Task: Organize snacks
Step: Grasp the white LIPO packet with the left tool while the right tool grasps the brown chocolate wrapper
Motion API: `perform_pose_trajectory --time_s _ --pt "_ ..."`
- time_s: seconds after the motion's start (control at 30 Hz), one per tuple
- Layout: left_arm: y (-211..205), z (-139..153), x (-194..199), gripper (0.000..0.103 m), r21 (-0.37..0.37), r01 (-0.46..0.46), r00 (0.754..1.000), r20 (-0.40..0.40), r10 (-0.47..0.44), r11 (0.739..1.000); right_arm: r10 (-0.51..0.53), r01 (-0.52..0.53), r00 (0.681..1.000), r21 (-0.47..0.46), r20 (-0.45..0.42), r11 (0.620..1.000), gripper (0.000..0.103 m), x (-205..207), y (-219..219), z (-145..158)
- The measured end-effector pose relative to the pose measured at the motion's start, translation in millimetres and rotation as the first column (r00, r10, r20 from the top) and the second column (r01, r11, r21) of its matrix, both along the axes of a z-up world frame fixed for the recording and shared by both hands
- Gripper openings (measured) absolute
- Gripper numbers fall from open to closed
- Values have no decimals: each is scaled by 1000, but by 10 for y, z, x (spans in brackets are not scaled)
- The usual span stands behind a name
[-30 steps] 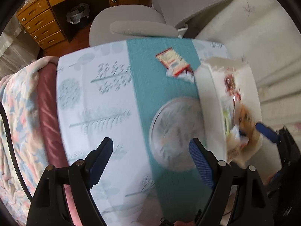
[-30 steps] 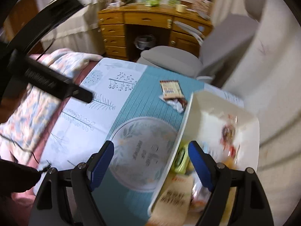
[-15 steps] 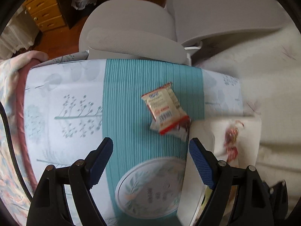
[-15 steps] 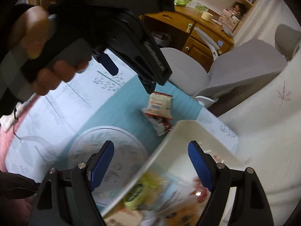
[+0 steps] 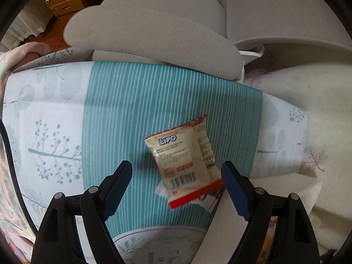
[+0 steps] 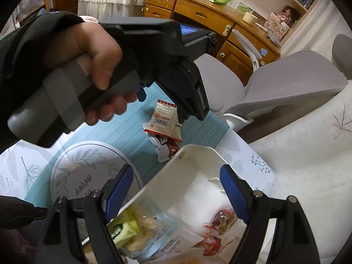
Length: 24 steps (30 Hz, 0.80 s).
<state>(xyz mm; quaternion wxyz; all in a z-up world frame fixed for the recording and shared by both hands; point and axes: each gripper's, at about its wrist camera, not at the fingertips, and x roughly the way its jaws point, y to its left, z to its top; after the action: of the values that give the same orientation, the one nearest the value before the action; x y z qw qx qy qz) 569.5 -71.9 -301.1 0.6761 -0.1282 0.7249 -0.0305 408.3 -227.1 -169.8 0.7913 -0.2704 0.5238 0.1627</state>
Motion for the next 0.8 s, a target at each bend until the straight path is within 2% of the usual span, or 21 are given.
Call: perform_pose_trajectory --time_s 0.13,0.2,0.37,0.47,0.5,0.7,0.8 --pt "-102 -134 43 78 33 -4 1000 -21 4 999 3 -3 1000 6 -10 1000 82 38 -45 -48" --pt "-121 -177 57 69 39 -7 1000 -22 7 999 0 0 1000 9 -13 1000 82 54 -63 -64" --pt "-175 -195 55 68 65 -17 1000 1 17 998 -12 12 1000 12 -14 1000 82 69 -103 -73" --pt "-186 -185 16 49 84 -23 999 31 21 996 -21 21 1000 8 -15 1000 82 79 -126 -66" --pt "-169 -187 7 47 75 -30 999 32 28 997 -24 24 1000 6 -14 1000 82 88 -128 -65" --pt "-38 -154 -64 46 25 -16 999 48 15 1000 -33 33 999 4 -20 999 82 117 -115 -72" --pt "54 -74 -140 46 36 1 998 70 -3 999 -12 12 1000 6 -29 1000 82 136 -62 -83"
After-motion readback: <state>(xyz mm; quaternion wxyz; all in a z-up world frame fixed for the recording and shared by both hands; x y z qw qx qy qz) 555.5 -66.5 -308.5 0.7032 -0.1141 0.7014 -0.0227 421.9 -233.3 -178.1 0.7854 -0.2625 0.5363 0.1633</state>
